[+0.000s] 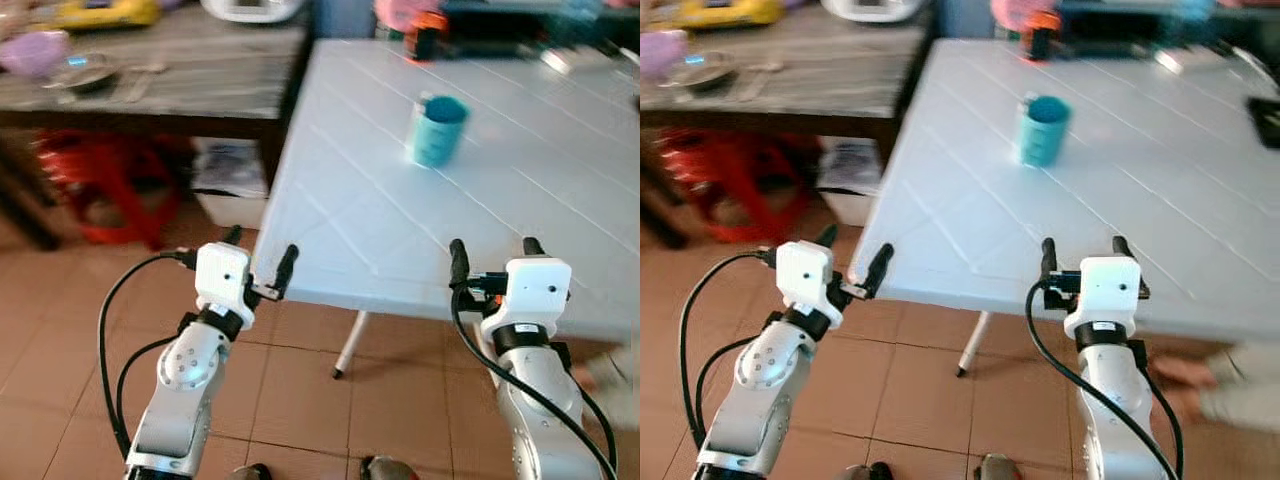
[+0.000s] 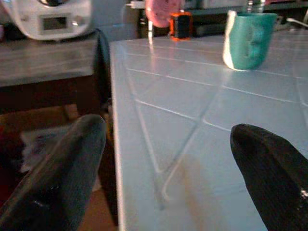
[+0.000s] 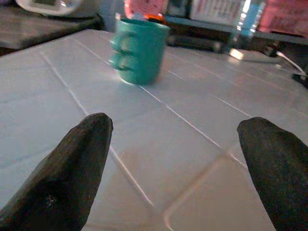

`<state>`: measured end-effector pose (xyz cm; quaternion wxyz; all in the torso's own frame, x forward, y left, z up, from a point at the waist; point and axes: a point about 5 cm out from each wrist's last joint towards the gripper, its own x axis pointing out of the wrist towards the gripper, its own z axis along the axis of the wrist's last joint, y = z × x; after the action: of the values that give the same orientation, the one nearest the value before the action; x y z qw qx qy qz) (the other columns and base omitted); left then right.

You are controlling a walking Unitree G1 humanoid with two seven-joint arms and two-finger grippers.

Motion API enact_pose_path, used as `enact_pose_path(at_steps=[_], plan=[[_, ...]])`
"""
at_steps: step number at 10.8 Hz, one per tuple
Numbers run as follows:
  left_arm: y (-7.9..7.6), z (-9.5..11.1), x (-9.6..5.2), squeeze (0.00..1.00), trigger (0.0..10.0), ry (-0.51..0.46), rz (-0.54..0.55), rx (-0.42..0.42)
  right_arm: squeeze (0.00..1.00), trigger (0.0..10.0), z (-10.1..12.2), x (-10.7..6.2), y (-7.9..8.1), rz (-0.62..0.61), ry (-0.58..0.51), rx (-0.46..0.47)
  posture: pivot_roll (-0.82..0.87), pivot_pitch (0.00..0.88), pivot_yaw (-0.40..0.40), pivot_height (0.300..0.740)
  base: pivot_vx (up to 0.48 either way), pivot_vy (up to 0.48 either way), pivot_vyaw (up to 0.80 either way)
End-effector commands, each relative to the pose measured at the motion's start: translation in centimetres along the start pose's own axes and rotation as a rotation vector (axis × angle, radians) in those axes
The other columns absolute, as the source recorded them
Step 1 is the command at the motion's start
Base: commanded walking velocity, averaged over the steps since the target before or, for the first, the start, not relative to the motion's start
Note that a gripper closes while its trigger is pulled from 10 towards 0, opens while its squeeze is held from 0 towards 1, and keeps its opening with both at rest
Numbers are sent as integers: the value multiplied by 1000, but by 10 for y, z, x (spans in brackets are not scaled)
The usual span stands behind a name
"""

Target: Setting the table

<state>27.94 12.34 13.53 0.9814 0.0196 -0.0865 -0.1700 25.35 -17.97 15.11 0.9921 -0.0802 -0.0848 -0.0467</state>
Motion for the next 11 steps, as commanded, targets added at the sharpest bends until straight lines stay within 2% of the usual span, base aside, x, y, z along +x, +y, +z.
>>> enact_pose_path(at_steps=[1, 4, 11], plan=[[0, -1, -1, 0, 10000, 7, -15, -6, 0, 10000, 0, -1, 0, -6, 2, 9, -159, 171, 42, 740, 0, 0, -494], [-2, 1, -2, 0, 10000, -5, -49, -20, 0, 10000, 1, 0, 1, -4, -3, 7, -157, 170, 42, 740, 0, 0, 0], [-5, 0, -4, 0, 10000, -8, -85, -22, 0, 10000, -1, -2, 0, -9, 2, 6, -157, 167, 44, 740, 315, 0, 0]])
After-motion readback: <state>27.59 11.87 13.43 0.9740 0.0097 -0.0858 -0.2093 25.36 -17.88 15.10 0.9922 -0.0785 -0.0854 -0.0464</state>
